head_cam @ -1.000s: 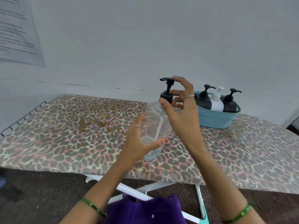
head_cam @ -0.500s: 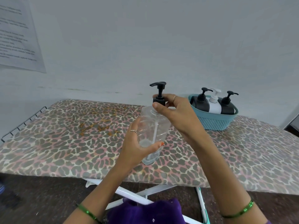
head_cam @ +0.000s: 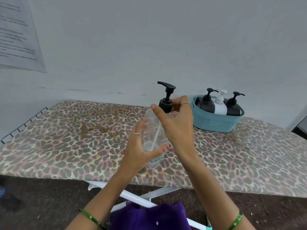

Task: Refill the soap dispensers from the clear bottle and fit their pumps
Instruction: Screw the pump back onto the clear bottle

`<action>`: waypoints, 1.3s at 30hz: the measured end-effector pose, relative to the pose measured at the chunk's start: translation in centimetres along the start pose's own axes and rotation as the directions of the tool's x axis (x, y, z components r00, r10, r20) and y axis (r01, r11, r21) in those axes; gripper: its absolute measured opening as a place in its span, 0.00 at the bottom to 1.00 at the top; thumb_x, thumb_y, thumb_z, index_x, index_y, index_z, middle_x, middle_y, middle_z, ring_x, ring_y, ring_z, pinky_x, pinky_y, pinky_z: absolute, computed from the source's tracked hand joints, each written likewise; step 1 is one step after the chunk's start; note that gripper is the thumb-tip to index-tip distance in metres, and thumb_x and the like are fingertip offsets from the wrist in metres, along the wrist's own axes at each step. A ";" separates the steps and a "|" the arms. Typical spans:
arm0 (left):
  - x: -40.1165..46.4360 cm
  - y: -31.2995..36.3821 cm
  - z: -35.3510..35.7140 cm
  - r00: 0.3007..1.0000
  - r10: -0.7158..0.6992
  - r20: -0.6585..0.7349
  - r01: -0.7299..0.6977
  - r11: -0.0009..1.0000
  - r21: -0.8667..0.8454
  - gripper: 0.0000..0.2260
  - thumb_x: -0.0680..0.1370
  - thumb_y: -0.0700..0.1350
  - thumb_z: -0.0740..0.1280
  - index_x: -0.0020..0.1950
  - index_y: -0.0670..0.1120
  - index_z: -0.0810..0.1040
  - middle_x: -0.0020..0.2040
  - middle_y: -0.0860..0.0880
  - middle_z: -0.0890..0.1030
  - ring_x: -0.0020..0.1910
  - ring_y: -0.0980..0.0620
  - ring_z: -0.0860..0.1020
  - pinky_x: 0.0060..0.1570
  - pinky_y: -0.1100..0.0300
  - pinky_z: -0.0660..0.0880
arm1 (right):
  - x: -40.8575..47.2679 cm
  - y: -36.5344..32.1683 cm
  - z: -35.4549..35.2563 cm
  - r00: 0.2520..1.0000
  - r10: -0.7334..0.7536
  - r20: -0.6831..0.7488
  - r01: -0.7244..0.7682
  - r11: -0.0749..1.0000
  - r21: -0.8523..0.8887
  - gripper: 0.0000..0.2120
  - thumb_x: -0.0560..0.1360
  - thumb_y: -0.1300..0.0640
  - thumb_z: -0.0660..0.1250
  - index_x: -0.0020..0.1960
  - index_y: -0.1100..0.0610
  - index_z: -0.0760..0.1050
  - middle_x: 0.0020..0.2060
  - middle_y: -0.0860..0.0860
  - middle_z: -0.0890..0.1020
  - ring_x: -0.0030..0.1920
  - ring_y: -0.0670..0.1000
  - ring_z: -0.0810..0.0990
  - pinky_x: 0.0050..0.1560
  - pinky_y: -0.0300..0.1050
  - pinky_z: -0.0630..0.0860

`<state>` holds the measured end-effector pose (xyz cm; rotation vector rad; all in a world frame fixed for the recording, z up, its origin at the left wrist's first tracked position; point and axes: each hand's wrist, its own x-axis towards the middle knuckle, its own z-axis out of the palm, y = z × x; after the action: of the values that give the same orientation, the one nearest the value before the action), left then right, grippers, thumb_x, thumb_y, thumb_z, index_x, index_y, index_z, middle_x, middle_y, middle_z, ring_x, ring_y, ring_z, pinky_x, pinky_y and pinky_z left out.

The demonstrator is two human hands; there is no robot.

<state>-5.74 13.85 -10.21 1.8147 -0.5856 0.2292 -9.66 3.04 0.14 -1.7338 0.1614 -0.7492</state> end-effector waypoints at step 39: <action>-0.2 -0.4 -0.2 0.990 -0.138 0.005 0.139 0.990 -0.032 0.45 0.64 0.65 0.76 0.76 0.58 0.59 0.71 0.55 0.69 0.69 0.56 0.69 0.66 0.48 0.71 | 2.6 0.0 -0.9 0.920 0.070 0.386 -0.010 0.988 -0.154 0.21 0.70 0.44 0.72 0.58 0.52 0.71 0.52 0.43 0.79 0.55 0.42 0.77 0.59 0.46 0.73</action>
<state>-5.66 14.12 -10.53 1.8158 -0.4605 0.1221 -8.17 1.04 1.26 -1.9816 -0.0227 -0.3539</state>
